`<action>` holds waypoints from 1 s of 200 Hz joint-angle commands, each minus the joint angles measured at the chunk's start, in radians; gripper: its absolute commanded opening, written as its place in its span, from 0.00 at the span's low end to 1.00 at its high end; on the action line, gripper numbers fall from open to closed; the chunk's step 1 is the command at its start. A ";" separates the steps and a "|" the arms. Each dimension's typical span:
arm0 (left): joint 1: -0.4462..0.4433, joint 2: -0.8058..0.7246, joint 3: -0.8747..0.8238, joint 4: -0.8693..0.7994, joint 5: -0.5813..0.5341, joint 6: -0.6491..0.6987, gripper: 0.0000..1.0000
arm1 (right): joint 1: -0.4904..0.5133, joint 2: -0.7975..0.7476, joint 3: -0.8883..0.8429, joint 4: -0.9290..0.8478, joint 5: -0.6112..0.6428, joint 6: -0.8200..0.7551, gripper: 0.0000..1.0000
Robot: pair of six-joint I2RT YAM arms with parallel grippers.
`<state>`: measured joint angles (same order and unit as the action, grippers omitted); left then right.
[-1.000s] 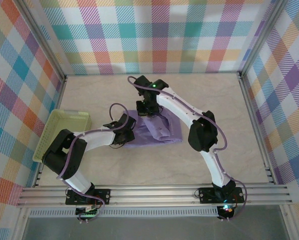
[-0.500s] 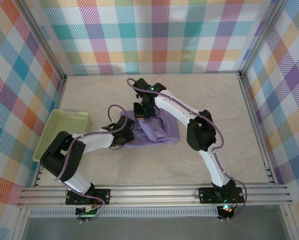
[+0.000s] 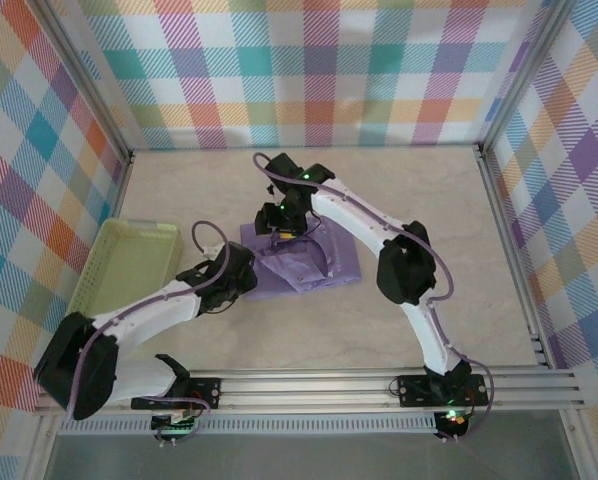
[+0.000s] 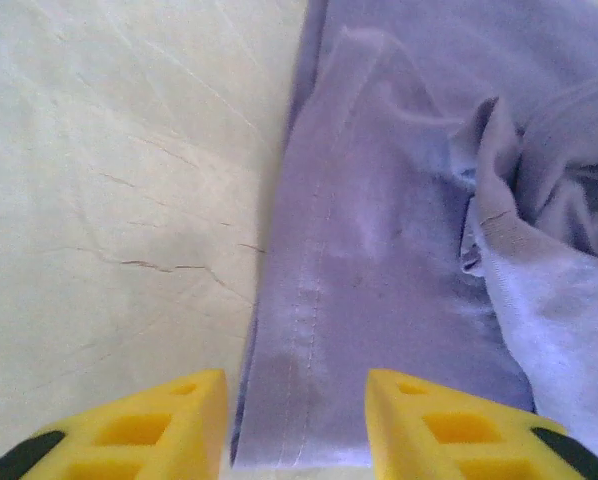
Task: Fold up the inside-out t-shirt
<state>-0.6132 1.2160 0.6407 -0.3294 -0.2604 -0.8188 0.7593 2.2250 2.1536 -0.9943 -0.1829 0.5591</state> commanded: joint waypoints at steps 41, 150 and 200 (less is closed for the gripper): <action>-0.111 0.078 0.283 -0.234 -0.030 0.173 0.55 | -0.107 -0.280 -0.340 0.005 0.282 -0.091 0.60; -0.024 0.688 0.797 -0.420 -0.159 0.200 0.63 | -0.261 -0.351 -0.848 0.407 0.108 -0.011 0.60; 0.171 0.678 0.747 -0.418 -0.176 0.226 0.51 | -0.276 -0.300 -0.894 0.422 0.167 0.022 0.59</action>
<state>-0.5159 1.9251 1.4105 -0.7097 -0.3981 -0.6086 0.4911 1.8912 1.2823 -0.5938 -0.0353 0.5499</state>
